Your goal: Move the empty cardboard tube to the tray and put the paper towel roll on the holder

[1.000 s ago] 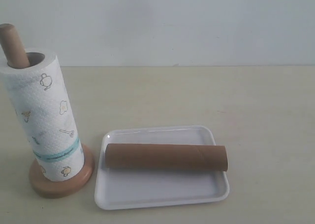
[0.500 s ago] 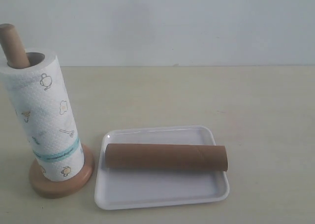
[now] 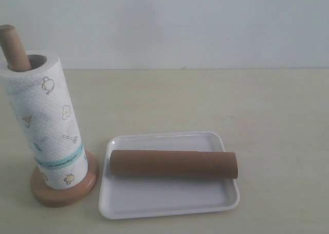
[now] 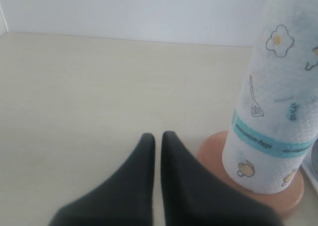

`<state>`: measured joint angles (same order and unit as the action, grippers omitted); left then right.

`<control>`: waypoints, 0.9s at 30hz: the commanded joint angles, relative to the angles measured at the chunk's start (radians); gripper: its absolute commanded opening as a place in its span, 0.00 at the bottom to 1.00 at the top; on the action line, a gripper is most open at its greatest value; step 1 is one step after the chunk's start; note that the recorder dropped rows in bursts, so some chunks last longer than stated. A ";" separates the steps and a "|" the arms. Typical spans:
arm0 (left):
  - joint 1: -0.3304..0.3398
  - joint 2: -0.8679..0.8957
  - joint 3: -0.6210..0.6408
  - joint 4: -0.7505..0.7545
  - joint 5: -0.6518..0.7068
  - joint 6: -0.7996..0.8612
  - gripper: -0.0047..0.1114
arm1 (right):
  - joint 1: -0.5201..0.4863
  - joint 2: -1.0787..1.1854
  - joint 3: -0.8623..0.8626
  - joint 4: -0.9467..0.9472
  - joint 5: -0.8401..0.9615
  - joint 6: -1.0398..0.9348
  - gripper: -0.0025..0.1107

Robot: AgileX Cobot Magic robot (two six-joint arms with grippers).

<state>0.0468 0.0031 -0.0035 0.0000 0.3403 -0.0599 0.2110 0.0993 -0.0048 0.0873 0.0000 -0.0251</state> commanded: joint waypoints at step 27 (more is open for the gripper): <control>0.002 -0.003 0.004 -0.011 -0.005 0.001 0.08 | -0.275 -0.099 0.005 -0.023 0.355 0.004 0.05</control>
<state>0.0468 0.0031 -0.0035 0.0000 0.3403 -0.0599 -0.0769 0.0055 0.0011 0.0623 0.3563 -0.0220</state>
